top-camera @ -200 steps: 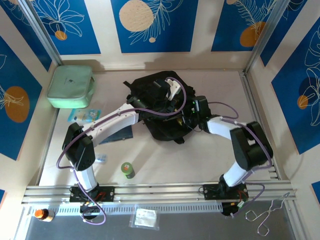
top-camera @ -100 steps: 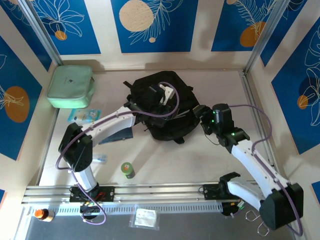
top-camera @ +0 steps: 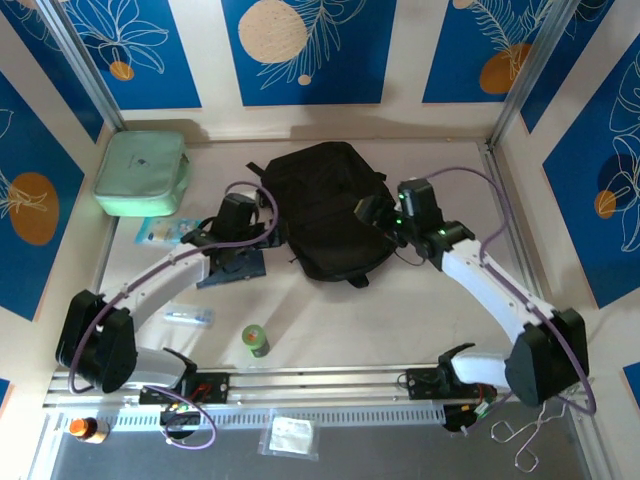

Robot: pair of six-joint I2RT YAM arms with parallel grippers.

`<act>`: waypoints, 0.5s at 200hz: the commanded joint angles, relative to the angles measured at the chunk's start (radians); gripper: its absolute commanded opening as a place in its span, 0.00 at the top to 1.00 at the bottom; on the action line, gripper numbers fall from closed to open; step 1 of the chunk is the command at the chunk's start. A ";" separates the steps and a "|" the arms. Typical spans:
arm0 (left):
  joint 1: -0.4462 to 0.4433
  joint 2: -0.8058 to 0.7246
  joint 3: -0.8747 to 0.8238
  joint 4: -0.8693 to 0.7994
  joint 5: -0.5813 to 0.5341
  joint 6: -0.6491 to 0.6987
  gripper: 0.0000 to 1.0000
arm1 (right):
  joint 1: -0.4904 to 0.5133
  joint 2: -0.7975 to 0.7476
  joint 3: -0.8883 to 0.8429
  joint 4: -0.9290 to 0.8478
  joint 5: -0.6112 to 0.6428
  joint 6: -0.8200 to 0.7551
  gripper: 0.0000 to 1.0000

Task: Pack the student bag
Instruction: Rotate the book at the middle-left of the table.

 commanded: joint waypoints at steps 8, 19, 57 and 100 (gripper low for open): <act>0.089 0.033 -0.055 -0.044 -0.016 -0.142 0.00 | 0.067 0.105 0.104 -0.005 -0.052 -0.065 0.21; 0.123 0.066 -0.056 -0.038 0.010 -0.159 0.01 | 0.084 0.149 0.132 -0.004 -0.065 -0.070 0.21; 0.205 0.218 0.026 -0.015 0.062 -0.149 0.04 | 0.119 0.227 0.186 -0.005 -0.097 -0.072 0.22; 0.210 0.371 0.166 0.000 0.146 -0.098 0.11 | 0.123 0.228 0.173 -0.006 -0.095 -0.064 0.22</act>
